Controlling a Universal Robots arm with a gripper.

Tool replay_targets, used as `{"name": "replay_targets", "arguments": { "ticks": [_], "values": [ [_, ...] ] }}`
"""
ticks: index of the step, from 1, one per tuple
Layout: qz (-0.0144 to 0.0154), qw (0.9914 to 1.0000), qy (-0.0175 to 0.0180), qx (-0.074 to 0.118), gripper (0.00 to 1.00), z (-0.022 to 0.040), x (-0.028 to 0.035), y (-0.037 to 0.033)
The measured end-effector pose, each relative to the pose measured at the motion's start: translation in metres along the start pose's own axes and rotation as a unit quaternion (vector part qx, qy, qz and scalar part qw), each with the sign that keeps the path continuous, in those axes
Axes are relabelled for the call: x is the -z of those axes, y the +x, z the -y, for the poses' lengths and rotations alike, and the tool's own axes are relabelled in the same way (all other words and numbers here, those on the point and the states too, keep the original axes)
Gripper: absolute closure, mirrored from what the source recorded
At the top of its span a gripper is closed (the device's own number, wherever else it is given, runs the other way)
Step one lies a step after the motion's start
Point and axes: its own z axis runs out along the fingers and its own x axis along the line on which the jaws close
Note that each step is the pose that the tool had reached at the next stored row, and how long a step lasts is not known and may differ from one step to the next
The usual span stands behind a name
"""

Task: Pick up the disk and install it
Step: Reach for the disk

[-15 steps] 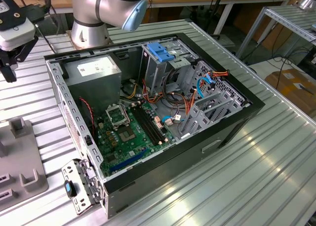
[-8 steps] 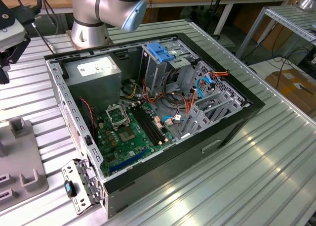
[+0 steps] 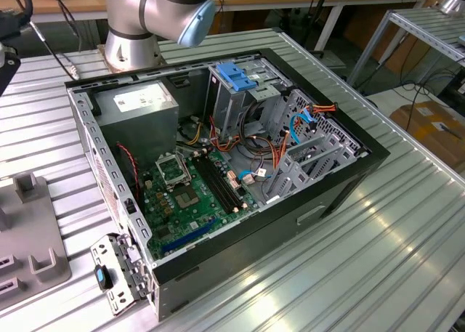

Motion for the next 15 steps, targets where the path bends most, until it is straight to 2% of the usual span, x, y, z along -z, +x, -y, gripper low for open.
{"name": "replay_targets", "arguments": {
  "ticks": [5,9,10,15],
  "values": [
    [0.0000,1.00000,0.0001,0.000,0.89,0.0009,-0.0009,0.0163],
    [0.0001,1.00000,0.0001,0.000,0.89,0.0015,-0.0019,0.0313],
    [0.0000,1.00000,0.0002,0.000,0.89,0.0016,-0.0021,0.0372],
    [0.0001,1.00000,0.0002,0.000,0.89,0.0019,-0.0029,0.0530]
  ]
}}
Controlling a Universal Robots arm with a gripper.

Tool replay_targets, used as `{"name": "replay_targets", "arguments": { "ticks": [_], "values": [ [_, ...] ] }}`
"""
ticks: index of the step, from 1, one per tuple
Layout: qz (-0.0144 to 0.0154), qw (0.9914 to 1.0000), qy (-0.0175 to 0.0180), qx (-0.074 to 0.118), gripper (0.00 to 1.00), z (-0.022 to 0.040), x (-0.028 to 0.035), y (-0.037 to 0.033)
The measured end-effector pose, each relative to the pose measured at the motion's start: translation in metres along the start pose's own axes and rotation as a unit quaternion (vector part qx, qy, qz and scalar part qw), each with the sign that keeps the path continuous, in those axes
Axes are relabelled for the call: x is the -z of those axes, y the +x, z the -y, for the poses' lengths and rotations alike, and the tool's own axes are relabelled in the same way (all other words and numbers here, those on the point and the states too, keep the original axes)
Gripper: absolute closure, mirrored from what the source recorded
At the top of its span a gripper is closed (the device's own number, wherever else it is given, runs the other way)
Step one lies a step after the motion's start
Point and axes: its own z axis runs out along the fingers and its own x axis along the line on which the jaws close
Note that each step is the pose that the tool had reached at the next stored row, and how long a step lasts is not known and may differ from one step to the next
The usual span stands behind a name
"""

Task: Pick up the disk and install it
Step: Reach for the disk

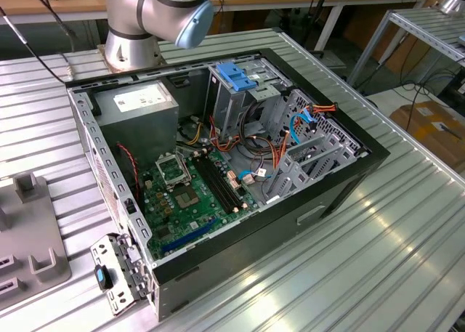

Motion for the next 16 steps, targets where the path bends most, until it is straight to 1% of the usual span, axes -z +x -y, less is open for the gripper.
{"name": "replay_targets", "arguments": {
  "ticks": [2,4,7,16],
  "values": [
    [0.0000,1.00000,0.0000,0.000,0.89,0.0000,-0.0003,0.0085],
    [0.0000,1.00000,0.0000,0.000,0.89,-0.0001,-0.0007,0.0152],
    [-0.0001,1.00000,0.0001,0.000,0.89,-0.0001,-0.0009,0.0212],
    [0.0000,1.00000,0.0000,0.000,0.89,0.0000,-0.0009,0.0220]
  ]
}}
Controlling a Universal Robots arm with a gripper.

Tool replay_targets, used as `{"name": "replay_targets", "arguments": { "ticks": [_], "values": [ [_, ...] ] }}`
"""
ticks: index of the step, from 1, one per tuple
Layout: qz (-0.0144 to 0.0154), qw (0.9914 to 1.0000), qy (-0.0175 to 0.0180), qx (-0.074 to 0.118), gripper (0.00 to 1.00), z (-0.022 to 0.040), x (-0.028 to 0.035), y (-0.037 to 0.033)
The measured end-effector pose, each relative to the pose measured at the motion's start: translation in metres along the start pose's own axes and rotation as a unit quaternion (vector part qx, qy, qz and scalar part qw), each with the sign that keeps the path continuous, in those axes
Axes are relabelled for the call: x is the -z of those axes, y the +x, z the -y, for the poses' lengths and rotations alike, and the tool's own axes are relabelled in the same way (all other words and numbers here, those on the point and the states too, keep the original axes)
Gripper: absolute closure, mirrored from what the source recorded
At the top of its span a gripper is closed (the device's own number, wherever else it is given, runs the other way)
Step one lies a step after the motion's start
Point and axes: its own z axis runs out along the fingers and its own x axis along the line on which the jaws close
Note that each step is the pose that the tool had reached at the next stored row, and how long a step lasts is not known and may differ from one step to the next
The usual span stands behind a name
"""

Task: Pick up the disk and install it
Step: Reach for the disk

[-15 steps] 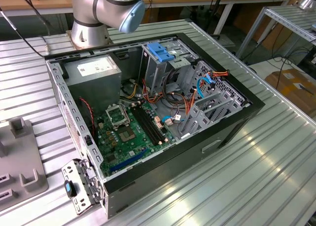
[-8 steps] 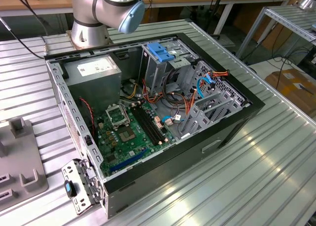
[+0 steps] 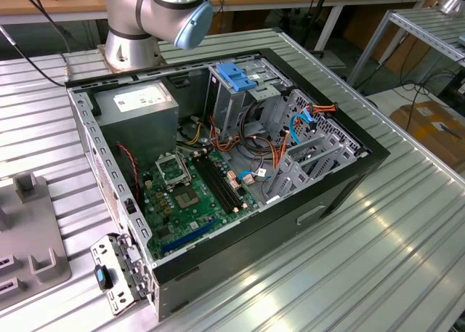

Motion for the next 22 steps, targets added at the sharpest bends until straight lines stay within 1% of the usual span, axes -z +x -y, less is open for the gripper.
{"name": "replay_targets", "arguments": {
  "ticks": [4,7,10,12,13,22],
  "values": [
    [0.0000,1.00000,0.0000,0.000,0.89,-0.0001,0.0000,0.0001],
    [0.0000,1.00000,0.0000,0.000,0.89,-0.0023,-0.0001,0.0002],
    [0.0000,1.00000,0.0000,0.000,0.89,-0.0061,-0.0003,0.0005],
    [0.0000,1.00000,0.0000,0.000,0.89,-0.0112,-0.0007,0.0009],
    [0.0000,1.00000,0.0000,0.000,0.89,-0.0123,-0.0008,0.0010],
    [0.0000,1.00000,0.0000,0.000,0.89,-0.0128,-0.0008,0.0011]
  ]
}}
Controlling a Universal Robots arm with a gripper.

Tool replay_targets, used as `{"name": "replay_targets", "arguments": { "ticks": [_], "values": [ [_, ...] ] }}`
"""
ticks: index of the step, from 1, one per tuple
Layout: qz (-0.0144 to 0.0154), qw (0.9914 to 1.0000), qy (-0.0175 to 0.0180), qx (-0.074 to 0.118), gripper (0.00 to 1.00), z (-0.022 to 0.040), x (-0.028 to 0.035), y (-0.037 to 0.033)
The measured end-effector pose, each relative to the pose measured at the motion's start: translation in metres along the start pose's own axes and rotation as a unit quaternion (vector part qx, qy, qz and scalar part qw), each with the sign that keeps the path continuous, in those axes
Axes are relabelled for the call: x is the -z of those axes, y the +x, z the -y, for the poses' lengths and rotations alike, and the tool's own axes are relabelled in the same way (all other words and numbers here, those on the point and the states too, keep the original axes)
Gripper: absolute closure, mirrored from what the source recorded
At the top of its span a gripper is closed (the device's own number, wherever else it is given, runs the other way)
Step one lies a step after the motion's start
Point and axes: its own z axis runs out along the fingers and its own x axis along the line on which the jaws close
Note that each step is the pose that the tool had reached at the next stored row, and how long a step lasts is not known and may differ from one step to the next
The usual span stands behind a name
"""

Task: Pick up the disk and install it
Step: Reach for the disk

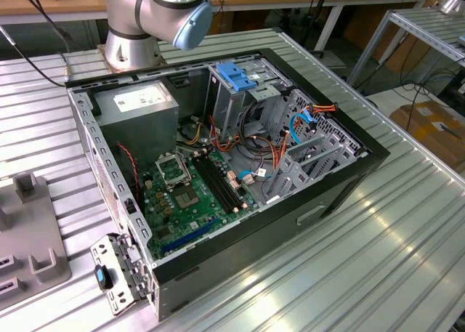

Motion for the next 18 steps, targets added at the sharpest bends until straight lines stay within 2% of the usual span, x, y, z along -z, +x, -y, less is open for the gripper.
{"name": "replay_targets", "arguments": {
  "ticks": [5,9,14,18],
  "values": [
    [0.0000,1.00000,-0.0001,0.000,0.89,-0.0005,0.0000,0.0000],
    [0.0000,1.00000,-0.0003,0.000,0.89,-0.0057,-0.0007,0.0010],
    [-0.0001,1.00000,-0.0003,0.000,0.89,-0.0124,-0.0029,0.0063],
    [0.0000,1.00000,-0.0003,0.000,0.89,-0.0125,-0.0031,0.0073]
  ]
}}
